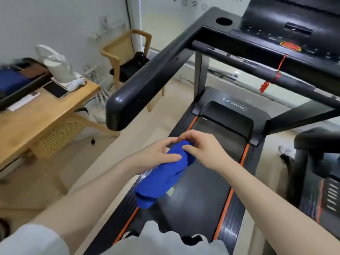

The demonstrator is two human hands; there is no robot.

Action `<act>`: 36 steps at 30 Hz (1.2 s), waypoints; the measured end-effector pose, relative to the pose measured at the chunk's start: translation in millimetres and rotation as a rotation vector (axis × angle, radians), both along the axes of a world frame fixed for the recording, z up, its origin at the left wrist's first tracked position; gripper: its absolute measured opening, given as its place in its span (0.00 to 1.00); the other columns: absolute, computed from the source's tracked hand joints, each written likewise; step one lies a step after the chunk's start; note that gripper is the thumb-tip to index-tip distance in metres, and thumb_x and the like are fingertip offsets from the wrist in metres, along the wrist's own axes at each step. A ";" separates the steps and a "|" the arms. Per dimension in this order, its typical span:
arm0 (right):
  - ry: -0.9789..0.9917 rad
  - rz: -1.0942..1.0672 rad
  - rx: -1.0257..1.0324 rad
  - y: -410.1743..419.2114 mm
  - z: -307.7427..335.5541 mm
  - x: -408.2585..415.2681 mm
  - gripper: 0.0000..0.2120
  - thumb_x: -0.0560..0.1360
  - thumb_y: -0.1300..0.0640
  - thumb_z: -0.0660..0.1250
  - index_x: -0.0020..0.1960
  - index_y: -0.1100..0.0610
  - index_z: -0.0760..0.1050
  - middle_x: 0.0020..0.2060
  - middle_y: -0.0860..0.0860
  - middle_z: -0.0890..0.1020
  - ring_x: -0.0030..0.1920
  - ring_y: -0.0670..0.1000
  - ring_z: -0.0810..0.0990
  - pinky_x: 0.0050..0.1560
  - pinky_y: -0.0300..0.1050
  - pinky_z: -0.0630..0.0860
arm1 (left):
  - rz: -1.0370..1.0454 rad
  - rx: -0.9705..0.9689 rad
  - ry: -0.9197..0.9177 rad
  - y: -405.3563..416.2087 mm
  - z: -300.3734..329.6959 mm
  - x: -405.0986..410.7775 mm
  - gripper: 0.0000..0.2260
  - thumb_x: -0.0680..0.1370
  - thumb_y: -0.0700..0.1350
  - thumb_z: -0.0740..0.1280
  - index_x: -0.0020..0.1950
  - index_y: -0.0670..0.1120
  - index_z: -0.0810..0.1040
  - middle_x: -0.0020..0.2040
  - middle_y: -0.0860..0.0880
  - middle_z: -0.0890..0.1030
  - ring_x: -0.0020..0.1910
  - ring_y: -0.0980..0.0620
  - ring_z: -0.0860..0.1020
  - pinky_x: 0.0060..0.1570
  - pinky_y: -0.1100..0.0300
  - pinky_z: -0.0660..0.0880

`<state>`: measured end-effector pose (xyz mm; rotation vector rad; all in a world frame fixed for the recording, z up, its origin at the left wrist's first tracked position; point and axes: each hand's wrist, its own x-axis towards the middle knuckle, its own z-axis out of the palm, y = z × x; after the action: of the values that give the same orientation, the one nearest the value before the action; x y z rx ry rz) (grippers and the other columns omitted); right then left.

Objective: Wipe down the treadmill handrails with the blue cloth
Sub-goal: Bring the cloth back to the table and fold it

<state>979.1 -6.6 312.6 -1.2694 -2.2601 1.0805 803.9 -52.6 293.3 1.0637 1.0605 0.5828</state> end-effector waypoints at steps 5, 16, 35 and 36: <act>-0.160 0.160 0.160 -13.8 -10.2 -87.3 0.04 0.74 0.58 0.67 0.47 0.56 0.79 0.41 0.51 0.83 0.41 0.52 0.79 0.44 0.48 0.76 | -0.008 0.036 0.093 -28.1 1.2 -79.0 0.22 0.76 0.35 0.64 0.67 0.53 0.70 0.36 0.53 0.81 0.33 0.58 0.77 0.35 0.65 0.74; 0.009 0.497 0.146 -32.4 -16.9 -265.7 0.05 0.78 0.60 0.59 0.52 0.60 0.71 0.45 0.54 0.78 0.46 0.54 0.76 0.48 0.49 0.72 | 0.386 0.160 0.297 -82.4 -13.4 -240.2 0.07 0.79 0.41 0.62 0.42 0.49 0.73 0.28 0.48 0.79 0.26 0.52 0.78 0.26 0.64 0.70; -0.249 1.179 0.205 45.7 23.8 -454.8 0.08 0.73 0.58 0.65 0.37 0.59 0.70 0.38 0.51 0.72 0.39 0.48 0.70 0.36 0.38 0.65 | 0.773 0.211 0.743 -66.3 10.7 -361.6 0.08 0.68 0.36 0.66 0.34 0.44 0.67 0.33 0.50 0.72 0.33 0.54 0.68 0.35 0.60 0.67; -0.217 1.159 0.126 47.4 24.8 -463.8 0.07 0.72 0.60 0.65 0.37 0.59 0.70 0.35 0.51 0.72 0.36 0.46 0.69 0.34 0.35 0.65 | 0.782 0.200 0.771 -67.3 11.7 -369.5 0.09 0.68 0.36 0.66 0.33 0.45 0.67 0.32 0.50 0.72 0.32 0.54 0.68 0.35 0.60 0.67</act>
<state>515.3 40.8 337.4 0.1195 -3.2159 1.0688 434.5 -119.9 304.9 1.0471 2.1754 0.9402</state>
